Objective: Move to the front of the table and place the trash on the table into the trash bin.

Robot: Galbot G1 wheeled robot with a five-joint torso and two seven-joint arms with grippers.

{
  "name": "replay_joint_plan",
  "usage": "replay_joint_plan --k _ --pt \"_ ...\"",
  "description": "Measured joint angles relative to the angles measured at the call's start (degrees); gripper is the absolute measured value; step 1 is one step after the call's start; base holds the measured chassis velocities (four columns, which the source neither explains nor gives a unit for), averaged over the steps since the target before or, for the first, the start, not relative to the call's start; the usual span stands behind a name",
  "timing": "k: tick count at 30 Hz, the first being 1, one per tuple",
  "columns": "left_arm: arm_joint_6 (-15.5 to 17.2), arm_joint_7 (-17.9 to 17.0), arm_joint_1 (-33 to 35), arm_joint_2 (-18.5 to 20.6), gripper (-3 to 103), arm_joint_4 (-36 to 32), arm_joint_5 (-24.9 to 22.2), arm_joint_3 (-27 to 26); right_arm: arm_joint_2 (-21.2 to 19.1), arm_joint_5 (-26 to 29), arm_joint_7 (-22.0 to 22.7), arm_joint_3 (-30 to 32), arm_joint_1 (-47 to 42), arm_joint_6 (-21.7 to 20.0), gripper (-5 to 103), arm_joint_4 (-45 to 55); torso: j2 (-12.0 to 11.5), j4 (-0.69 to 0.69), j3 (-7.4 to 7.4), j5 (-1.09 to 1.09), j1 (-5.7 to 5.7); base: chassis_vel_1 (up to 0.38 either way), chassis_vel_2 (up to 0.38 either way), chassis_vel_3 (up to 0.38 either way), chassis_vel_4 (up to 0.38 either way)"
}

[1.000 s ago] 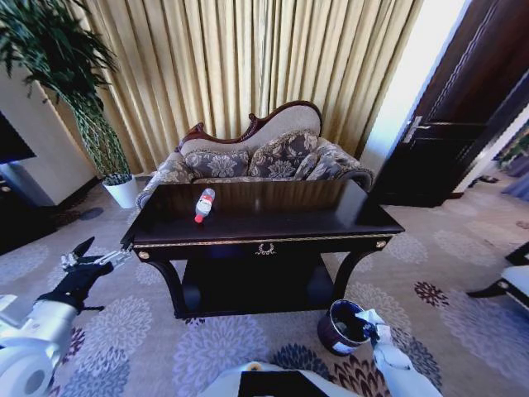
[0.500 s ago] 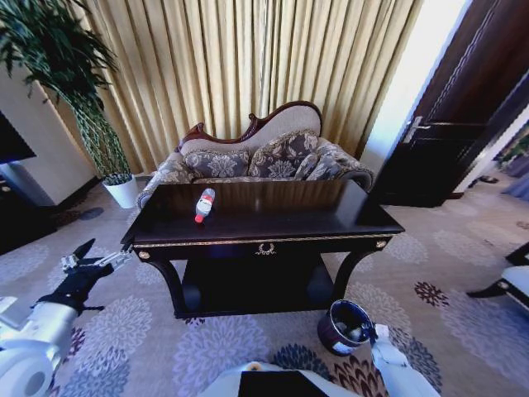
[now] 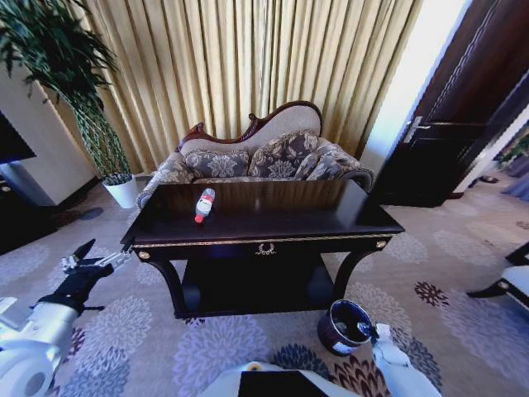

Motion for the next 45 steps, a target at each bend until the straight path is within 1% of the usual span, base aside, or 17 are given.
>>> replay_joint_plan --k 2,15,20,22,23,24,25,26,27,28,29,31,32,35,36,38,45 --pt "0.0 0.0 -0.06 0.0 100 0.0 -0.02 0.02 -0.04 0.04 -0.09 0.0 0.07 -0.02 99 -0.01 0.0 0.0 0.0 0.0 0.0 0.0 0.0 0.0 0.0" --pt "-0.01 0.02 -0.01 -0.19 100 0.0 -0.08 0.01 -0.05 1.6 -0.36 0.35 -0.16 -0.11 100 0.5 0.0 -0.01 0.0 0.01 0.0 0.0 0.0 0.0 0.0" --pt "-0.01 0.02 0.02 -0.44 100 0.0 -0.12 -0.02 -0.25 5.91 -0.31 1.98 -1.98 -0.52 100 8.09 0.0 0.02 0.0 0.0 0.0 0.0 0.0 0.0 0.0" --pt "-0.06 0.18 0.25 -0.61 100 0.0 -0.08 -0.16 -0.78 8.58 -0.3 3.18 -4.31 -1.31 100 16.23 0.0 -0.01 0.0 0.0 0.0 0.0 0.0 0.0 0.0" --pt "-0.06 0.18 0.25 -0.61 100 0.0 -0.08 -0.16 -0.78 8.58 -0.3 3.18 -4.31 -1.31 100 16.23 0.0 -0.01 0.0 0.0 0.0 0.0 0.0 0.0 0.0" --pt "-0.08 0.25 0.34 -0.63 100 0.0 -0.07 -0.24 -0.9 9.45 -0.3 3.78 -5.17 -1.75 100 19.48 0.0 -0.01 0.0 0.0 0.0 0.0 0.0 0.0 0.0" --pt "-0.1 0.29 0.4 -0.64 100 0.0 -0.03 -0.34 -0.97 11.47 -0.3 5.1 -7.04 -2.82 100 26.62 0.0 0.02 0.0 -0.01 0.0 0.0 0.0 0.0 0.0" --pt "-0.1 0.29 0.4 -0.64 100 0.0 -0.03 -0.34 -0.97 11.47 -0.3 5.1 -7.04 -2.82 100 26.62 0.0 0.02 0.0 -0.01 0.0 0.0 0.0 0.0 0.0" --pt "-0.12 0.29 0.41 -0.66 100 0.0 -0.03 -0.37 -0.97 12.34 -0.31 5.66 -7.93 -3.38 100 29.83 0.0 0.03 0.0 0.0 0.0 0.0 0.0 0.0 0.0" --pt "-0.13 0.29 0.39 -0.74 100 0.0 -0.03 -0.38 -0.95 13.92 -0.31 6.85 -10.15 -4.61 100 37.46 0.0 0.01 0.0 -0.01 0.0 0.0 0.0 0.0 0.0" --pt "-0.13 0.29 0.39 -0.74 100 0.0 -0.03 -0.38 -0.95 13.92 -0.31 6.85 -10.15 -4.61 100 37.46 0.0 0.01 0.0 -0.01 0.0 0.0 0.0 0.0 0.0" --pt "-0.13 0.29 0.38 -0.98 100 0.0 0.05 -0.36 -0.95 15.19 -0.38 8.34 -14.14 -6.2 100 49.5 0.0 0.01 0.0 -0.02 0.0 0.0 0.0 0.0 0.0" --pt "-0.13 0.29 0.38 -0.98 100 0.0 0.05 -0.36 -0.95 15.19 -0.38 8.34 -14.14 -6.2 100 49.5 0.0 0.01 0.0 -0.02 0.0 0.0 0.0 0.0 0.0" --pt "-0.14 0.29 0.39 -1.17 100 0.0 0.13 -0.33 -0.83 15.6 -0.29 9.34 -17.61 -7.66 100 60.82 0.01 0.0 0.0 -0.02 0.0 0.0 0.0 0.0 0.0" --pt "-0.14 0.29 0.39 -1.17 100 0.0 0.13 -0.33 -0.83 15.6 -0.29 9.34 -17.61 -7.66 100 60.82 0.01 0.0 0.0 -0.02 0.0 0.0 0.0 0.0 0.0" --pt "-0.28 0.28 0.39 -1.33 100 0.0 0.08 -0.23 -0.69 15.67 0.14 9.66 -19.34 -8.9 100 69.21 0.01 0.0 0.0 -0.01 0.0 0.0 0.0 0.0 0.0" --pt "-2.26 0.54 0.48 -1.89 100 0.0 -0.46 -0.01 -1.4 15.15 1.36 9.54 -19.93 -10.73 100 77.86 0.0 0.0 0.0 0.0 0.0 0.0 0.0 0.0 0.0"
